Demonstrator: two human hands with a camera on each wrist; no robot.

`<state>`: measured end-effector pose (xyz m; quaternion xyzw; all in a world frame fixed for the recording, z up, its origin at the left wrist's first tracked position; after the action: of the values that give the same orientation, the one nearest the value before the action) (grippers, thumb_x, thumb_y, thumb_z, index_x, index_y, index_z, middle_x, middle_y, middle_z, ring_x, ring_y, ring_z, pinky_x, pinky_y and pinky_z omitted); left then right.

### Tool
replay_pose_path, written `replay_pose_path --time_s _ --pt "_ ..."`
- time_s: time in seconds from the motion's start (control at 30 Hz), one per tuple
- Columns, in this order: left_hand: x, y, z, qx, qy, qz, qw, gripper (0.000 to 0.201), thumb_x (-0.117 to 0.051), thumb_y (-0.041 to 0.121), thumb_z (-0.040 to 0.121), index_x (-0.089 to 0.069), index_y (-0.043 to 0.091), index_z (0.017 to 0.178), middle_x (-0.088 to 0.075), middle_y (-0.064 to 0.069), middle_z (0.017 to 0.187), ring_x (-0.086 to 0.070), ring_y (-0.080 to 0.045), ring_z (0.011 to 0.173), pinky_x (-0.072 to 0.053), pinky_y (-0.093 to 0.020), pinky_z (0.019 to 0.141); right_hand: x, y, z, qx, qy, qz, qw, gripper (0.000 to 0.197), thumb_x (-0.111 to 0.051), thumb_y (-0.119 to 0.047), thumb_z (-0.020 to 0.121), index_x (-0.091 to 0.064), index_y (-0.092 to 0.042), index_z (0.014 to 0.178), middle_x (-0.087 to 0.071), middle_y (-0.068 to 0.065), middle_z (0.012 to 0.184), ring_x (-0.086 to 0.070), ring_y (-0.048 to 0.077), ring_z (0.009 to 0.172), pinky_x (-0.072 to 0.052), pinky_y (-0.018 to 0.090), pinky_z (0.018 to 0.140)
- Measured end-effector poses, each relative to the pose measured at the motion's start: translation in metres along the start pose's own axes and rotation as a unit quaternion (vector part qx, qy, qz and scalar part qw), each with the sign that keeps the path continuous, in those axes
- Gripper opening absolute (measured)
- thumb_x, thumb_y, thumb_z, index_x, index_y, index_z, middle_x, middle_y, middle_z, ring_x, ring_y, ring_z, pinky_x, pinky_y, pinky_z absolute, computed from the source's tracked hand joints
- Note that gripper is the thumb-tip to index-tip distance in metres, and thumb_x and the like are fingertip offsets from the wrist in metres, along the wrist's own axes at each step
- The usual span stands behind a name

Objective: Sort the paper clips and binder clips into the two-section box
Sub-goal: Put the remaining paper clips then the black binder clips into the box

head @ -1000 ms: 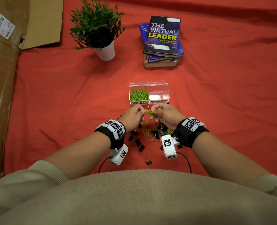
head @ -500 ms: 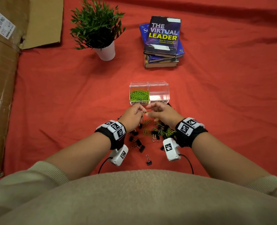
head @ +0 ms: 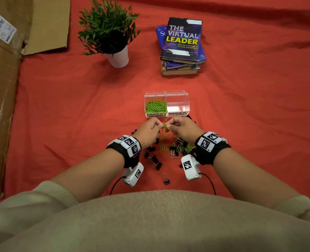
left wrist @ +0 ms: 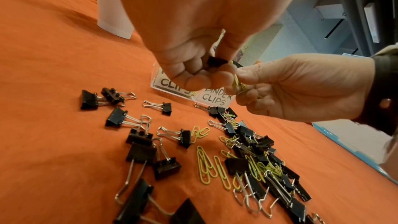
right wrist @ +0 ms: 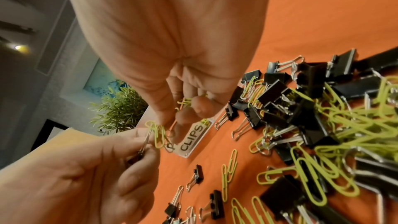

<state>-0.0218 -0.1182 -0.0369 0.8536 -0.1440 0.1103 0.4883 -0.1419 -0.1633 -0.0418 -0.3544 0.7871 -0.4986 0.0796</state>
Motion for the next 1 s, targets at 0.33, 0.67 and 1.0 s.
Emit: replay_pose_path --time_s 0.33,0.67,1.0 --pt "-0.001 0.009 0.002 -0.015 -0.001 -0.023 1.0 0.02 -0.04 0.009 0.095 -0.043 0.018 0.077 -0.044 0.001 0.058 -0.036 -0.012 0.049 -0.029 -0.024 0.048 -0.001 -0.003 -0.003 -0.005 0.02 0.191 0.981 0.015 -0.057 -0.003 0.09 -0.061 -0.015 0.082 -0.059 -0.009 0.051 -0.035 0.011 0.049 -0.028 0.018 0.041" --pt "0.001 0.022 -0.002 -0.033 -0.027 0.039 0.998 0.015 -0.038 0.012 0.098 -0.045 0.016 0.086 -0.047 0.004 0.063 -0.036 -0.011 0.052 -0.031 -0.025 0.049 -0.004 0.006 -0.002 -0.02 -0.004 0.302 0.953 0.016 -0.054 -0.001 0.091 -0.061 -0.014 0.085 -0.06 -0.001 0.069 -0.043 0.008 0.054 -0.033 0.016 0.043" --pt "0.0 0.03 -0.003 -0.05 -0.029 0.043 0.997 0.016 -0.037 0.011 0.1 -0.045 0.018 0.089 -0.051 0.003 0.066 -0.046 -0.013 0.059 -0.042 -0.032 0.063 -0.005 0.01 -0.001 -0.051 -0.028 0.323 0.945 0.018 -0.045 -0.003 0.095 -0.055 -0.013 0.083 -0.058 0.001 0.071 -0.043 0.007 0.054 -0.033 0.015 0.043"
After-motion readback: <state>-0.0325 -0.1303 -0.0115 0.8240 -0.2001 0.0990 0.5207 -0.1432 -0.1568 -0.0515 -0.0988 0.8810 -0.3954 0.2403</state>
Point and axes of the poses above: each hand's wrist, its own z-axis towards the middle knuckle, its own x-axis out of the back of the hand, y = z × x, the point moved 8 cm from there along z, towards the middle knuckle
